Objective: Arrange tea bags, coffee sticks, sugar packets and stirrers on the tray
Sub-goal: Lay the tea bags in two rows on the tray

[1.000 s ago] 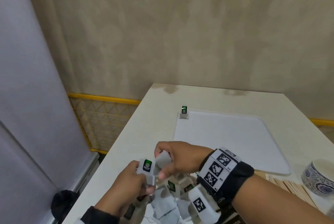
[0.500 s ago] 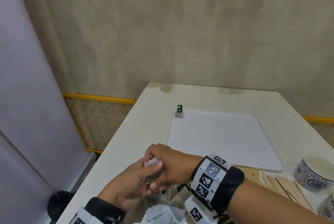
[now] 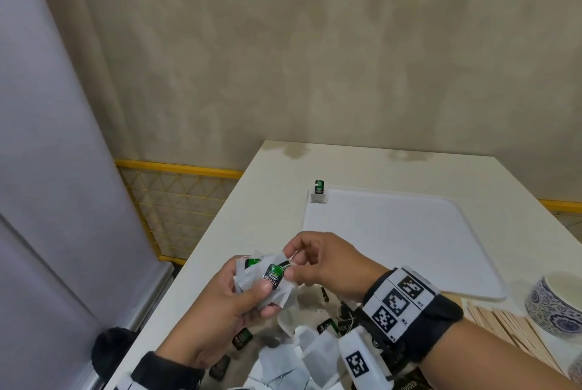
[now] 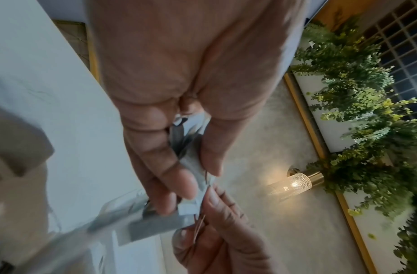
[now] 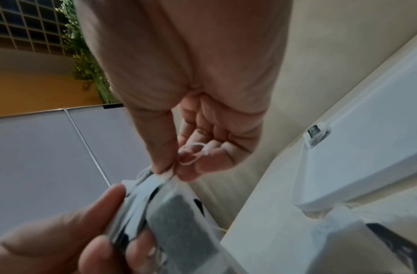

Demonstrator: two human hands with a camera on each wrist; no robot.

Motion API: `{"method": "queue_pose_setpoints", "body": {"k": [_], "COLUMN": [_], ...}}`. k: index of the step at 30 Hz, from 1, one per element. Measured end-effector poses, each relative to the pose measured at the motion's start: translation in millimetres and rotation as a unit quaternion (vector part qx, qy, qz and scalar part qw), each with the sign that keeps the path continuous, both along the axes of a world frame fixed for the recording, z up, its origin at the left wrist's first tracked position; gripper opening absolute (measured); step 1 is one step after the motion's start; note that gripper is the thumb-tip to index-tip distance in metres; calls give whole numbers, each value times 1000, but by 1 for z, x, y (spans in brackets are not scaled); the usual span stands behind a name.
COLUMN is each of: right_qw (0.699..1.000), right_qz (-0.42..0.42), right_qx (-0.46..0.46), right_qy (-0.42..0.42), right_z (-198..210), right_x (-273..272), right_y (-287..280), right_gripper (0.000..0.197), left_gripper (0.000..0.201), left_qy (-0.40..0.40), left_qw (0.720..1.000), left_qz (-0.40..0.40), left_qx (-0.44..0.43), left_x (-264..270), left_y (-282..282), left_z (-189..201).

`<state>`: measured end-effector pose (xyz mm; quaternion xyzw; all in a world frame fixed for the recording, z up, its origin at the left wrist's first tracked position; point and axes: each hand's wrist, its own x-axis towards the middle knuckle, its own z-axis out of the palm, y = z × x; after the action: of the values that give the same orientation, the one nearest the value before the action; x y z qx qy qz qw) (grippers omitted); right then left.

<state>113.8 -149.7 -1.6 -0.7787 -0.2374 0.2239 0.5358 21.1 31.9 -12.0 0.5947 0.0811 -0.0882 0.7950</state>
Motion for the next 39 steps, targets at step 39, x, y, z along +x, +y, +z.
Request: {"method": "queue_pose_setpoints", "body": {"k": [39], "right_qw": [996], "right_qz": [16], "right_qx": [-70], "right_qy": [-57], "right_z": [31], "right_x": [-17], "right_y": [-16], "right_gripper": [63], "left_gripper": [92], "left_qy": [-67], "left_qw": [948], "left_qz": [25], "left_qx": [-312], "left_x": [4], "left_y": [-13], "left_z": [21]}}
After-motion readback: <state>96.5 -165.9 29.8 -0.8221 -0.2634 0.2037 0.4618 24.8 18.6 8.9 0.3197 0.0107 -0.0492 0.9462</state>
